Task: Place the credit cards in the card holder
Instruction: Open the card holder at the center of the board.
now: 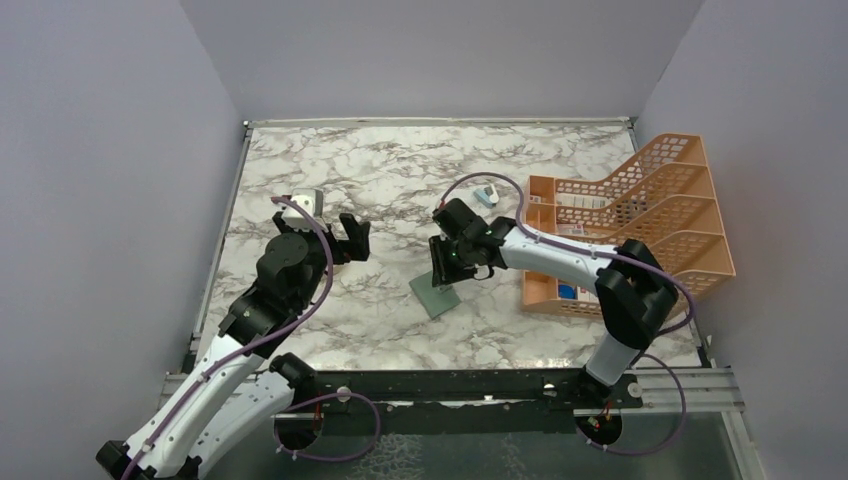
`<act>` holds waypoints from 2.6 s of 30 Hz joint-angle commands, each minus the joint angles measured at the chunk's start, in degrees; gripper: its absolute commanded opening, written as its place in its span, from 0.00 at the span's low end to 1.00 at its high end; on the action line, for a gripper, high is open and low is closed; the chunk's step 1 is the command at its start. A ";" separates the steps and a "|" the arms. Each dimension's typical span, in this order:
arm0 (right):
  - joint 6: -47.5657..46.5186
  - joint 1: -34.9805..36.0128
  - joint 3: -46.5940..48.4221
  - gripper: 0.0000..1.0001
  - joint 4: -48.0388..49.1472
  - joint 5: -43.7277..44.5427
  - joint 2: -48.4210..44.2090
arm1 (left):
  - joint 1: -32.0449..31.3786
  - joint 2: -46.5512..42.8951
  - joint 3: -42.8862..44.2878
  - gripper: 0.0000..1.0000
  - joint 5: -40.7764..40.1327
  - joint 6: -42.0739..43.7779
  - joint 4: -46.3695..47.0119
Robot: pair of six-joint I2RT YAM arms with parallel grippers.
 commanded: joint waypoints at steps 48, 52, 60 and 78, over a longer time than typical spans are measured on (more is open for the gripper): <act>-6.41 6.12 6.66 0.28 -4.95 15.55 15.28 | -0.02 -2.40 -2.42 0.97 -6.63 -0.11 0.55; -5.65 6.22 5.98 0.16 -5.00 17.07 14.62 | 0.03 -2.50 -2.51 0.96 -6.19 -0.89 0.32; -4.74 6.17 3.84 0.01 -1.87 16.36 8.94 | -0.01 -0.32 -2.93 0.81 1.20 -7.13 -1.46; 3.47 6.04 -1.79 0.01 2.18 4.50 -8.72 | 0.03 11.01 -6.00 0.67 12.46 -19.40 -1.32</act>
